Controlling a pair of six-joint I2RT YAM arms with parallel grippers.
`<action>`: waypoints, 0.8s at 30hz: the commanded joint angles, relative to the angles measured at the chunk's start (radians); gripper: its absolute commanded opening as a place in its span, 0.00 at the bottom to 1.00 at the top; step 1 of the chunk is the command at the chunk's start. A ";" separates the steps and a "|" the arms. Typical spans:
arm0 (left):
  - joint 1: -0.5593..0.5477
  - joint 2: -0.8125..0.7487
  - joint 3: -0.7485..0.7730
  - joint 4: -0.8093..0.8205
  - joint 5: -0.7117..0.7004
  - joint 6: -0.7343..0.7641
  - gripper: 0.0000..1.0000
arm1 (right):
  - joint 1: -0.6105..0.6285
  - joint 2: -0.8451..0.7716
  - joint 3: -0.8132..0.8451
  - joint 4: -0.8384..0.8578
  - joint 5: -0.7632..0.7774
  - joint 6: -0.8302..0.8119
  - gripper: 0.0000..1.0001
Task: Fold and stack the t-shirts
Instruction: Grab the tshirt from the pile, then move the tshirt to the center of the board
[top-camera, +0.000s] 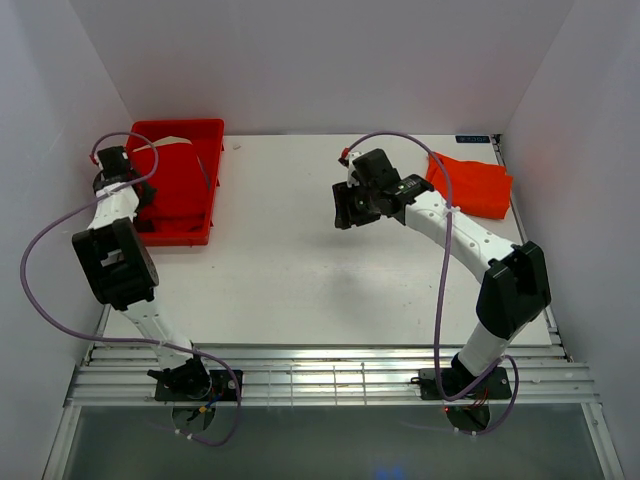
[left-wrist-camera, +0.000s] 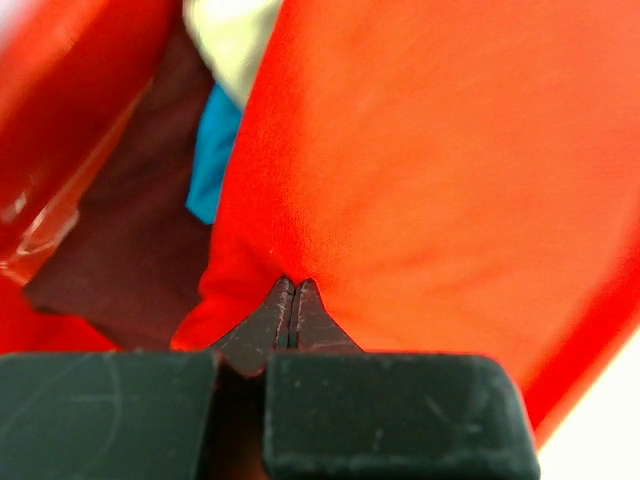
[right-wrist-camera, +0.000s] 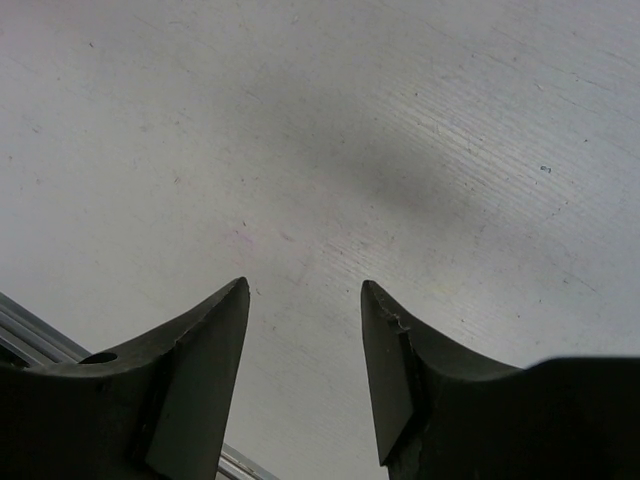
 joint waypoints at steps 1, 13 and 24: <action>-0.014 -0.227 0.146 -0.046 -0.001 -0.058 0.00 | 0.002 0.010 0.063 -0.028 0.012 0.009 0.55; -0.544 -0.158 0.502 -0.078 0.424 -0.206 0.00 | 0.002 -0.054 0.072 -0.085 0.115 0.027 0.55; -0.947 -0.005 0.289 0.003 0.376 -0.187 0.56 | 0.002 -0.243 -0.049 -0.143 0.258 0.081 0.61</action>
